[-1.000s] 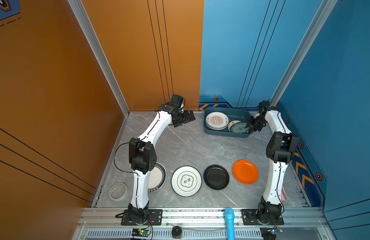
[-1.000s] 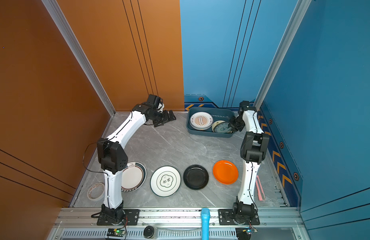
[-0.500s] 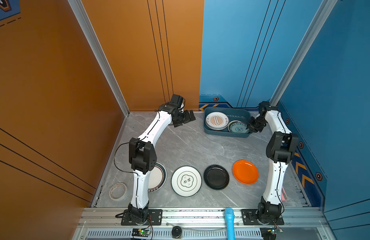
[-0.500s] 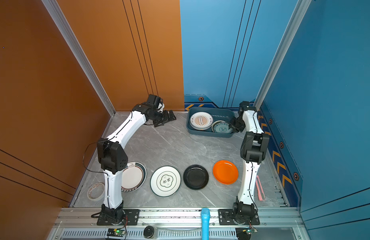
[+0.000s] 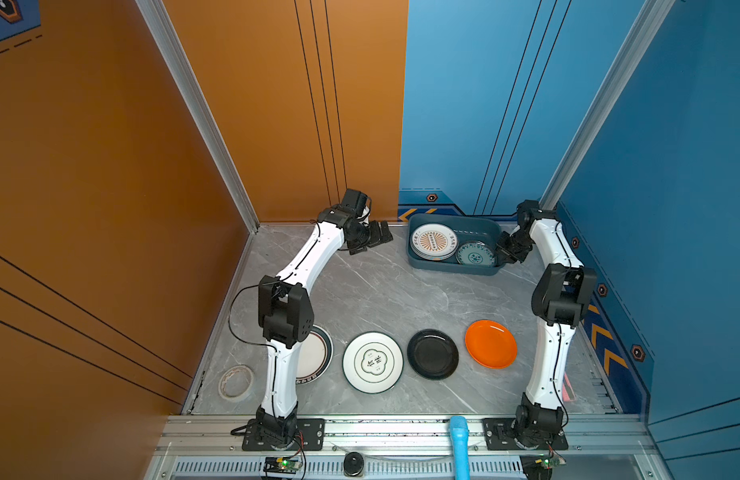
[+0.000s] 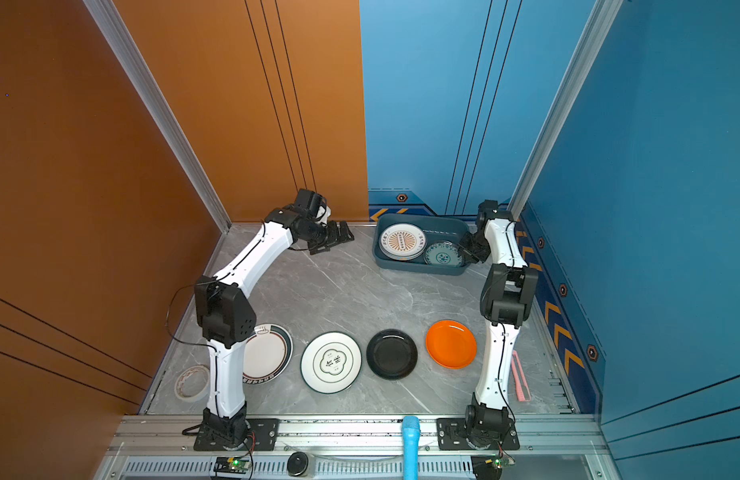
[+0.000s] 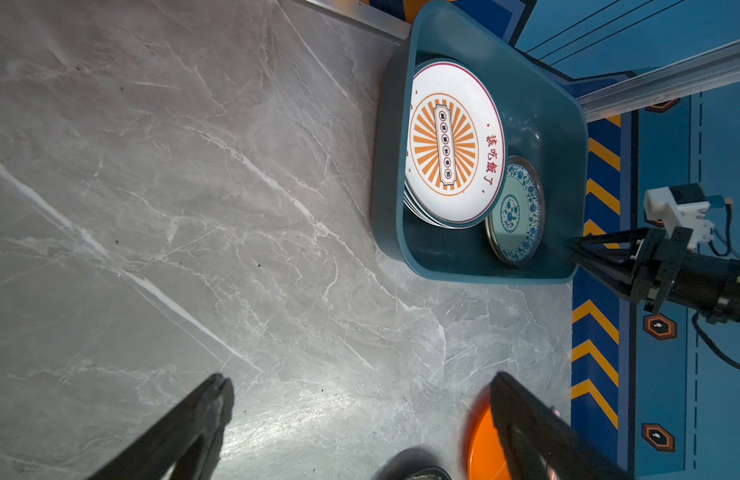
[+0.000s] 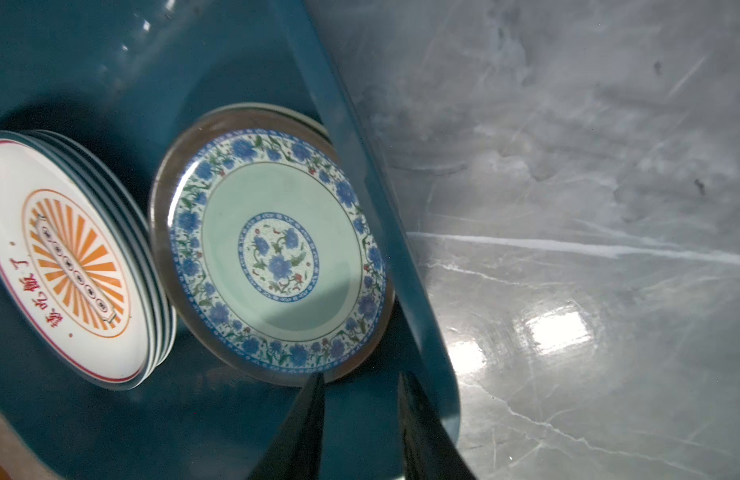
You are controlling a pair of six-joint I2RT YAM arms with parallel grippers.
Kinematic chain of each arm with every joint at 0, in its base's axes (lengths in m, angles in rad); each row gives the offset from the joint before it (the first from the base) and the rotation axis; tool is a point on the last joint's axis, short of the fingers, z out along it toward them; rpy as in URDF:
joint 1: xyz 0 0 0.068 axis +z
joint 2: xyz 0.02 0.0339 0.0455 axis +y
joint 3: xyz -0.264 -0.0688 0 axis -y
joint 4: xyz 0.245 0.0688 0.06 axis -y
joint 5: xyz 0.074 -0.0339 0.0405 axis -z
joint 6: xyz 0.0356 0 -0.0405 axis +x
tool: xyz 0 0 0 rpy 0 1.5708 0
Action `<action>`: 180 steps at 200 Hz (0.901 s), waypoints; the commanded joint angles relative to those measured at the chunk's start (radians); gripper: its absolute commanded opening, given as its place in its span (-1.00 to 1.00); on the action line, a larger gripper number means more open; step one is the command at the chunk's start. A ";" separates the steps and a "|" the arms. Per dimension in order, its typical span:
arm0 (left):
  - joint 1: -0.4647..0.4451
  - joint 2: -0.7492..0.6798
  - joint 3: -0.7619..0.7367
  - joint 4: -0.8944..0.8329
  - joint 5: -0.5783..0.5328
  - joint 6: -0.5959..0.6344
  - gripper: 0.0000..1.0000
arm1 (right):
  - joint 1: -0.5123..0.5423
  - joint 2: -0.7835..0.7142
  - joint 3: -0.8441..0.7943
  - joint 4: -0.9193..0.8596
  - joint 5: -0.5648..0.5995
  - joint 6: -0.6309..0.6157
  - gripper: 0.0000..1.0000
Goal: Place the plates into the plastic bin on the countertop
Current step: 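Open the right gripper and raise it while left gripper reaches toward orange plate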
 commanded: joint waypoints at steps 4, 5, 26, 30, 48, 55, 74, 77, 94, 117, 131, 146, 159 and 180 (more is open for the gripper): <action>-0.035 -0.020 -0.021 -0.016 0.033 0.036 0.97 | -0.002 -0.084 0.076 -0.031 -0.021 -0.020 -0.33; -0.036 -0.021 -0.022 -0.015 0.034 0.037 0.97 | -0.002 -0.086 0.078 -0.030 -0.021 -0.020 -0.33; -0.077 -0.029 -0.028 -0.016 0.056 0.060 0.96 | -0.003 -0.119 0.088 -0.030 -0.037 -0.013 -0.32; -0.087 -0.029 -0.027 -0.016 0.061 0.065 0.96 | -0.003 -0.126 0.088 -0.031 -0.043 -0.012 -0.32; -0.130 -0.027 -0.022 -0.016 0.091 0.083 0.95 | -0.003 -0.161 0.080 -0.031 -0.062 -0.012 -0.30; -0.146 -0.025 -0.019 -0.016 0.103 0.092 0.95 | -0.005 -0.173 0.073 -0.031 -0.069 -0.015 -0.28; -0.192 -0.011 -0.013 -0.017 0.132 0.107 0.95 | -0.006 -0.218 0.037 -0.031 -0.077 -0.022 -0.28; -0.200 -0.008 -0.012 -0.016 0.135 0.109 0.94 | -0.007 -0.226 0.030 -0.031 -0.076 -0.024 -0.27; -0.241 0.012 -0.001 -0.016 0.161 0.120 0.93 | -0.008 -0.263 -0.023 -0.030 -0.073 -0.040 -0.27; -0.295 0.048 0.027 -0.016 0.191 0.135 0.90 | -0.008 -0.350 -0.120 -0.022 -0.066 -0.055 -0.25; -0.325 0.078 0.046 -0.016 0.203 0.139 0.89 | -0.008 -0.393 -0.182 -0.013 -0.061 -0.058 -0.24; -0.355 0.107 0.064 -0.017 0.210 0.141 0.89 | -0.008 -0.446 -0.249 -0.003 -0.055 -0.053 -0.24; -0.382 0.136 0.080 -0.016 0.218 0.143 0.88 | -0.006 -0.492 -0.309 0.012 -0.057 -0.046 -0.23; -0.423 0.184 0.110 -0.016 0.232 0.147 0.87 | -0.003 -0.562 -0.392 0.029 -0.066 -0.037 -0.22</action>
